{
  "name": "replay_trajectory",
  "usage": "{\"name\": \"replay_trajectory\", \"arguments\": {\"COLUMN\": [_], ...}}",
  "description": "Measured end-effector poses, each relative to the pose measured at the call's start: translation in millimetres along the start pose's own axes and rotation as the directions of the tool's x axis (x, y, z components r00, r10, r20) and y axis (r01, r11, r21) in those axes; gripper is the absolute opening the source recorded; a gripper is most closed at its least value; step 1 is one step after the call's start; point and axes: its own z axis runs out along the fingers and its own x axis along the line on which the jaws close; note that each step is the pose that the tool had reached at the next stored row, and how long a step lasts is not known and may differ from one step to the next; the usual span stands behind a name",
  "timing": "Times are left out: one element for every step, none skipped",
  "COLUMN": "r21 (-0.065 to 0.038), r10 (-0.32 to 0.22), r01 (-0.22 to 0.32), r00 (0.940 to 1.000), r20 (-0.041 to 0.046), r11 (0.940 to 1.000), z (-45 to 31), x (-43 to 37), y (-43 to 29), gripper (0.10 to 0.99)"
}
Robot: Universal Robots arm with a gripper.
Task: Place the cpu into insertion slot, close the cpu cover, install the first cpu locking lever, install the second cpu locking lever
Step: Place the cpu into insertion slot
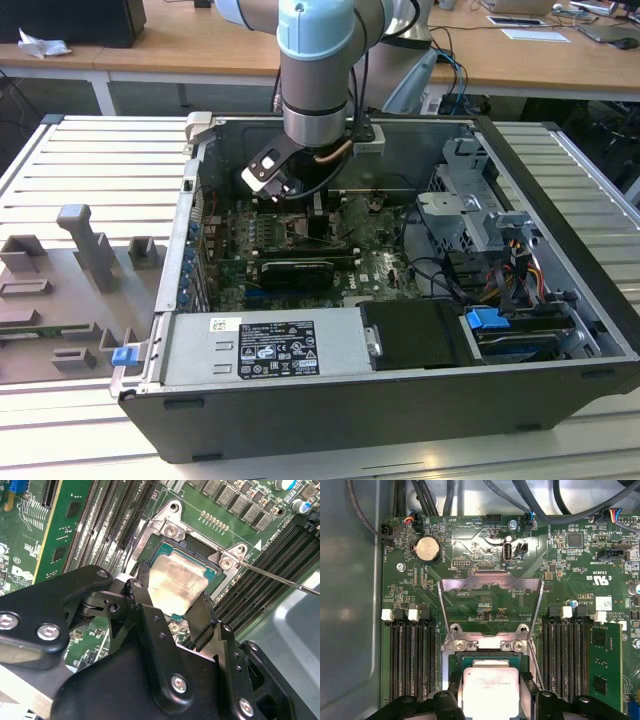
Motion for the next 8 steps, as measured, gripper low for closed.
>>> {"name": "replay_trajectory", "arguments": {"r21": [0.000, 0.000, 0.000, 0.000, 0.000, 0.000, 0.000, 0.000], "r10": [0.000, 0.000, 0.000, 0.000, 0.000, 0.000, 0.000, 0.000], "r01": [0.000, 0.000, 0.000, 0.000, 0.000, 0.000, 0.000, 0.000], "r00": [1.0000, 1.0000, 1.0000, 1.0000, 1.0000, 1.0000, 1.0000, 1.0000], "r20": [-0.0001, -0.0001, -0.0001, 0.0000, 0.0000, -0.0003, -0.0002, 0.0000], "r11": [1.0000, 1.0000, 1.0000, 1.0000, 1.0000, 1.0000, 1.0000, 1.0000], "z": [0.0, 0.1, 0.1, 0.1, 0.1, 0.3, 0.3, 0.2], "x": [0.0, 0.0, 0.0, 0.0, 0.0, 0.4, 0.8, 1.5], "y": [0.0, 0.0, 0.0, 0.0, 0.0, 0.1, 0.1, 0.0], "gripper": [0.549, 0.549, 0.549, 0.612, 0.612, 0.612, 0.612, 0.612]}}
